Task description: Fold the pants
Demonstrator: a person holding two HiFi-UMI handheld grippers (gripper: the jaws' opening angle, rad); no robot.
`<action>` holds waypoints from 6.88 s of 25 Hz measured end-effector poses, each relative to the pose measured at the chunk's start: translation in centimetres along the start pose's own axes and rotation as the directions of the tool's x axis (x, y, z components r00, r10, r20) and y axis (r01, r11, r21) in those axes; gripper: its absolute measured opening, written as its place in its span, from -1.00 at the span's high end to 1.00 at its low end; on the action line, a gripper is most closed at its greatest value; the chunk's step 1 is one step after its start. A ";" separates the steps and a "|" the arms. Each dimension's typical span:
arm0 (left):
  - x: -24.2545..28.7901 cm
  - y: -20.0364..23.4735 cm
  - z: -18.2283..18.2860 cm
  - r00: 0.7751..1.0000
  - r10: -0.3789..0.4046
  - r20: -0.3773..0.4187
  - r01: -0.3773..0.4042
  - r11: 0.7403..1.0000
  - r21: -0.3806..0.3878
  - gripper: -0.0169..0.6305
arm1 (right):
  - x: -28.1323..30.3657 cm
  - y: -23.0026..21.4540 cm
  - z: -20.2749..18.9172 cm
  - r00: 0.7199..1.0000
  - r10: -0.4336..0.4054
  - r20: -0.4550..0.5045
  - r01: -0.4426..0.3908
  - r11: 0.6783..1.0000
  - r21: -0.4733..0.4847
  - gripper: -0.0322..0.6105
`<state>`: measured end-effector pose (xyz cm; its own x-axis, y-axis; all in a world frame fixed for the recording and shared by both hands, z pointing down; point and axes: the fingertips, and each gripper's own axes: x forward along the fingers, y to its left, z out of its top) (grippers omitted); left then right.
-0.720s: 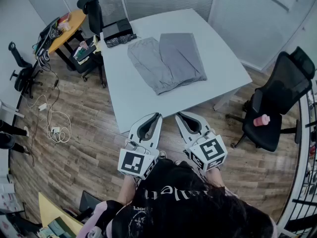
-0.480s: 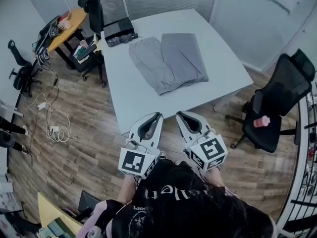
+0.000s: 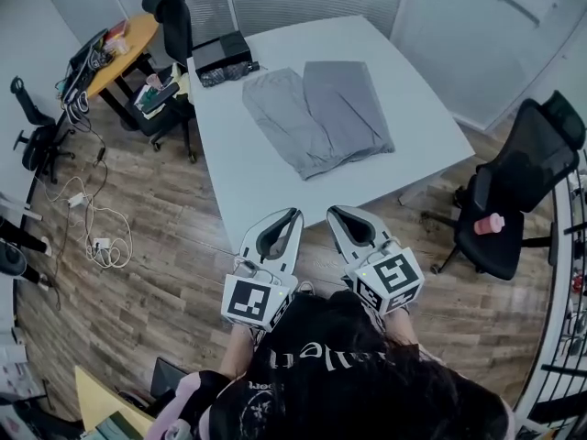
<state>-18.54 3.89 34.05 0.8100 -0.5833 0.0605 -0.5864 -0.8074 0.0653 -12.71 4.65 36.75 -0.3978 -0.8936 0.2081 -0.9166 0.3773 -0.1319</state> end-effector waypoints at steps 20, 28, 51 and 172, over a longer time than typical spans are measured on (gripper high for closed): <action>7.1 1.7 -2.0 0.996 0.062 -0.063 -0.063 0.998 -0.012 0.84 | 1.7 -9.1 -0.9 0.999 -0.009 -0.035 0.011 0.999 0.045 0.82; 14.1 2.7 -2.3 0.975 0.205 -0.090 -0.207 0.978 -0.014 0.84 | 4.3 -16.8 0.1 0.993 0.111 -0.047 -0.108 0.993 0.055 0.82; 22.3 0.6 -5.3 0.874 0.437 -0.214 -0.453 0.891 -0.028 0.83 | 6.3 -32.8 -5.6 0.959 0.240 -0.150 -0.223 0.967 0.120 0.81; 29.4 32.4 -27.0 0.711 0.279 -0.645 -0.332 0.942 0.042 0.83 | 30.0 -45.9 -17.2 0.775 0.106 -0.623 -0.176 0.983 -0.052 0.77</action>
<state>-13.97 -37.05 64.88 0.4052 -0.5833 0.7040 -0.8209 -0.5710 -0.0007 16.73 -35.25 65.75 -0.4298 -0.5011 0.7511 -0.8329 0.5412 -0.1155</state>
